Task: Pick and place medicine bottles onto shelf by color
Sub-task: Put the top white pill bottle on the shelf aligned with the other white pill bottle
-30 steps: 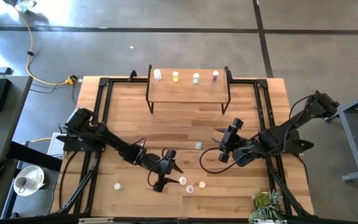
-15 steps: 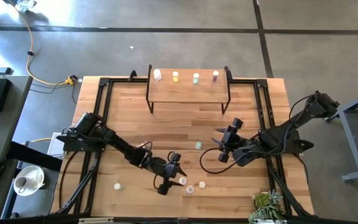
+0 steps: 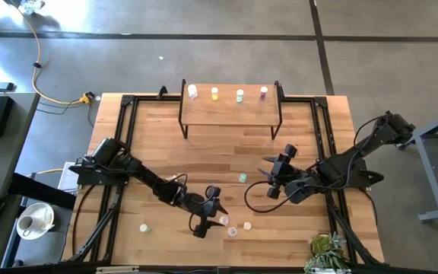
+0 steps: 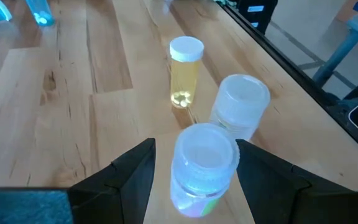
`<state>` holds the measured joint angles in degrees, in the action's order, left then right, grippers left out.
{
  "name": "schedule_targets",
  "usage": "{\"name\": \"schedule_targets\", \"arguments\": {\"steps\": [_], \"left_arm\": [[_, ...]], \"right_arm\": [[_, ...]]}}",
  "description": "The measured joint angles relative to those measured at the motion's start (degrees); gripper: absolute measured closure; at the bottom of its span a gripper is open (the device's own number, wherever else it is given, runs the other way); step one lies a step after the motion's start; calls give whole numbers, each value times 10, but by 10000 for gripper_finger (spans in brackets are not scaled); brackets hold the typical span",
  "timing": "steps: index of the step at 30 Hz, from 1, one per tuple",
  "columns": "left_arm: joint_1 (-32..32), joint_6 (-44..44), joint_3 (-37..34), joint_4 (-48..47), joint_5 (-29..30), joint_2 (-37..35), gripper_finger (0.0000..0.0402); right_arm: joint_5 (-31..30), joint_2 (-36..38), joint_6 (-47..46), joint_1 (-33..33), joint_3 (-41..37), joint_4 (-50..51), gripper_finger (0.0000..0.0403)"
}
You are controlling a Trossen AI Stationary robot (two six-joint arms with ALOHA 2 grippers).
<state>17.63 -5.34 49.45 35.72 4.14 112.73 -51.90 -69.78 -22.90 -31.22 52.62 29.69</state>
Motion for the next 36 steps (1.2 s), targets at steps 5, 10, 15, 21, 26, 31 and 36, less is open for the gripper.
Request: {"name": "schedule_targets", "arguments": {"steps": [5,10,15,21,26,31,36], "left_arm": [[0,4,0,1,5,4,195],[0,5,0,2,9,4,208],[0,6,0,1,9,4,253],[0,6,0,0,-6,2,285],[0,23,-1,-8,8,-7,265],[-1,29,-4,-58,60,-43,266],[-2,61,-4,-116,102,-103,274]], "right_arm": [[0,0,0,0,0,0,224],[0,0,0,0,0,0,224],[0,0,0,0,0,0,224],[0,0,0,0,0,0,224],[0,0,-1,0,0,0,224],[3,0,-2,0,0,1,224],[3,0,-2,0,0,2,224]]}}
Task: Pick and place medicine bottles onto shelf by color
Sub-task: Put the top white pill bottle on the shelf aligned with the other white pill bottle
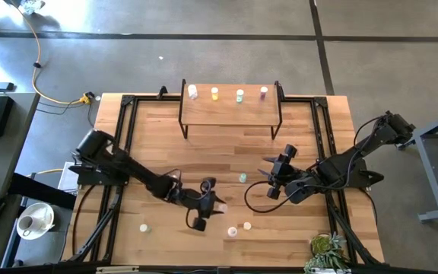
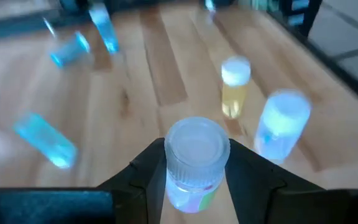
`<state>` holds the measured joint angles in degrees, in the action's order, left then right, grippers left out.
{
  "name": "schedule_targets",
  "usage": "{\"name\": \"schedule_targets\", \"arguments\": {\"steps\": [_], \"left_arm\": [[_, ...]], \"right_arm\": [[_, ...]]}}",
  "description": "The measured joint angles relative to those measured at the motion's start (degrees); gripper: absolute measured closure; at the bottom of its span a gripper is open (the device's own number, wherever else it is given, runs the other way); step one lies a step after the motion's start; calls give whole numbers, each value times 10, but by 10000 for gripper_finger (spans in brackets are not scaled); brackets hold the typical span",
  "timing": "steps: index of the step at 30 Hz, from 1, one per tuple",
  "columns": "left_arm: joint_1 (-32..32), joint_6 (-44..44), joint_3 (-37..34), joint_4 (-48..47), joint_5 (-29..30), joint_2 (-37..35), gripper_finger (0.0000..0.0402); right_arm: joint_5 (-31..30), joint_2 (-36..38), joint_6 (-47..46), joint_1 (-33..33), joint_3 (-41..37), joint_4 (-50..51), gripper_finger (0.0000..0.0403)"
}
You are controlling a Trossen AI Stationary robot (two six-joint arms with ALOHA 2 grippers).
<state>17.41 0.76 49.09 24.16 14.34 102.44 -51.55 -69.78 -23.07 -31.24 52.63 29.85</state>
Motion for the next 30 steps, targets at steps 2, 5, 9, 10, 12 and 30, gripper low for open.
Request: {"name": "schedule_targets", "arguments": {"steps": [2,5,9,10,12,30], "left_arm": [[-4,12,-1,-37,10,-32,272],[-17,27,0,-68,33,-76,267],[-42,50,0,-115,65,-140,266],[-50,54,-1,-134,69,-159,266],[-70,55,0,-145,73,-186,267],[-332,39,0,-247,73,-339,267]], "right_arm": [[0,0,0,0,0,-1,224],[1,0,0,0,0,-1,224],[4,0,0,0,0,-2,224],[6,0,0,0,0,-2,224],[8,0,0,0,0,-1,224],[10,0,0,0,0,-2,224]]}}
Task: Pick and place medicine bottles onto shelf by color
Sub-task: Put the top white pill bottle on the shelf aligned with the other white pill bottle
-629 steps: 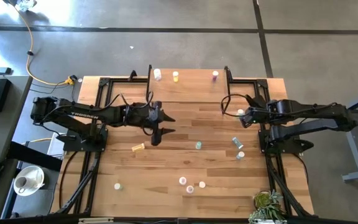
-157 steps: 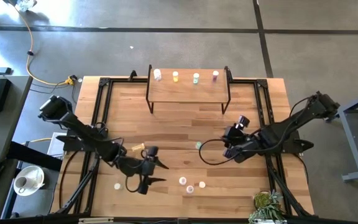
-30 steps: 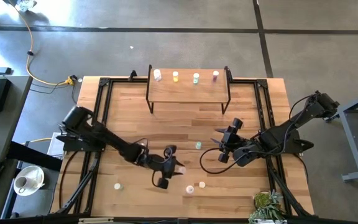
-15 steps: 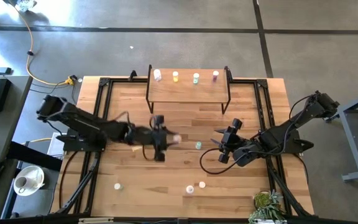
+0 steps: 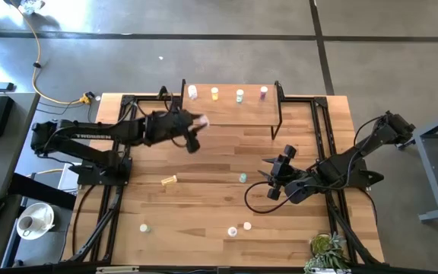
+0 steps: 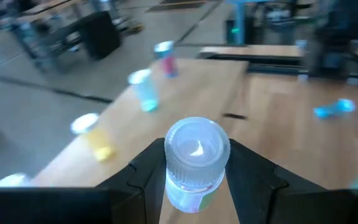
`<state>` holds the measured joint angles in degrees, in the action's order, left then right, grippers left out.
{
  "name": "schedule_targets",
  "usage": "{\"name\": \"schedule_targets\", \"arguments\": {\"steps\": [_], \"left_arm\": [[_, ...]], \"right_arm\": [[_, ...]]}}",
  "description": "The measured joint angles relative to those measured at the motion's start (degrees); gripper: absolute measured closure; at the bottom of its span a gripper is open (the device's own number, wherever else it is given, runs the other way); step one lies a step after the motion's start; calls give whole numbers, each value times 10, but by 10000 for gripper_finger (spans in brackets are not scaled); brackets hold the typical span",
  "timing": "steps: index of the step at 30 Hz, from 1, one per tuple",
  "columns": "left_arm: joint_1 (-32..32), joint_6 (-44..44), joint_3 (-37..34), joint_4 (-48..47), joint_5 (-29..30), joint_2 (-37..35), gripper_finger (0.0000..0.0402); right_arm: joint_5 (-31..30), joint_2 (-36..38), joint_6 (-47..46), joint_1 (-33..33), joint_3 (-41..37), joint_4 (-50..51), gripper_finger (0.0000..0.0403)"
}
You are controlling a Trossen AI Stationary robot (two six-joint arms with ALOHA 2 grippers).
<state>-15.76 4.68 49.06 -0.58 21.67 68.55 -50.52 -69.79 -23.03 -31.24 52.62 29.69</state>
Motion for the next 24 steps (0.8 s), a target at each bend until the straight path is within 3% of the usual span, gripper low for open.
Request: {"name": "schedule_targets", "arguments": {"steps": [11,24], "left_arm": [[-133,-100,0,-14,-6,29,268],[-166,-121,0,-15,17,79,268]], "right_arm": [[0,0,0,0,0,0,224],[0,0,1,0,0,0,224]]}}
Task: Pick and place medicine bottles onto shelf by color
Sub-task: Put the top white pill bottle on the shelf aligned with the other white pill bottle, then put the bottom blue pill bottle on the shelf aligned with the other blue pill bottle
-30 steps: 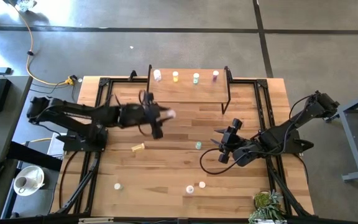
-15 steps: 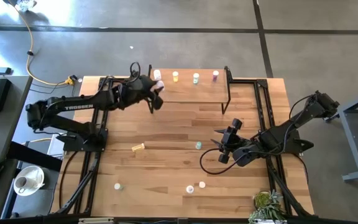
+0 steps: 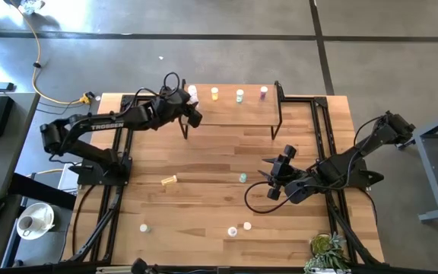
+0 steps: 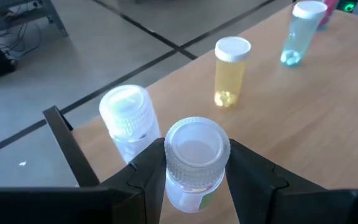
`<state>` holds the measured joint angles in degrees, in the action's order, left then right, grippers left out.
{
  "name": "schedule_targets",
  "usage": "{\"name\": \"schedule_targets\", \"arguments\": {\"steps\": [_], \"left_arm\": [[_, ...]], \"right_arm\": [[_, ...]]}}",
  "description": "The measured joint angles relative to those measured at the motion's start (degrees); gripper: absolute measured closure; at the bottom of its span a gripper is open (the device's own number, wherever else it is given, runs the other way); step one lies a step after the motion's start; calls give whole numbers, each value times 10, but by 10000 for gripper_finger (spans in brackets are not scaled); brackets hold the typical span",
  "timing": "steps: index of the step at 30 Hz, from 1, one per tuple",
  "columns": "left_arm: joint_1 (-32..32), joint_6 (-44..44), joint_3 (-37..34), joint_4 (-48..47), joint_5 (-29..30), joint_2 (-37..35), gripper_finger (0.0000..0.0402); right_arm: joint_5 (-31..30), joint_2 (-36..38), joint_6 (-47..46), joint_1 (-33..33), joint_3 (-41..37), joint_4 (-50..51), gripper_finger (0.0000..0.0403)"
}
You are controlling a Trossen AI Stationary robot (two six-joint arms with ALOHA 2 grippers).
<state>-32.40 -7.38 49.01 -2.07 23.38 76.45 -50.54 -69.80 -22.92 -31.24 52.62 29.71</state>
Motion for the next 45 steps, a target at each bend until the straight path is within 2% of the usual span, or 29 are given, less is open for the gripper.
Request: {"name": "schedule_targets", "arguments": {"steps": [13,33,45], "left_arm": [[0,-32,1,-25,19,0,265],[0,-30,1,-12,17,1,208],[1,-31,43,-50,8,-10,194]], "right_arm": [[0,0,0,0,0,0,224],[0,0,0,0,0,0,224],[3,0,-1,0,0,0,224]]}}
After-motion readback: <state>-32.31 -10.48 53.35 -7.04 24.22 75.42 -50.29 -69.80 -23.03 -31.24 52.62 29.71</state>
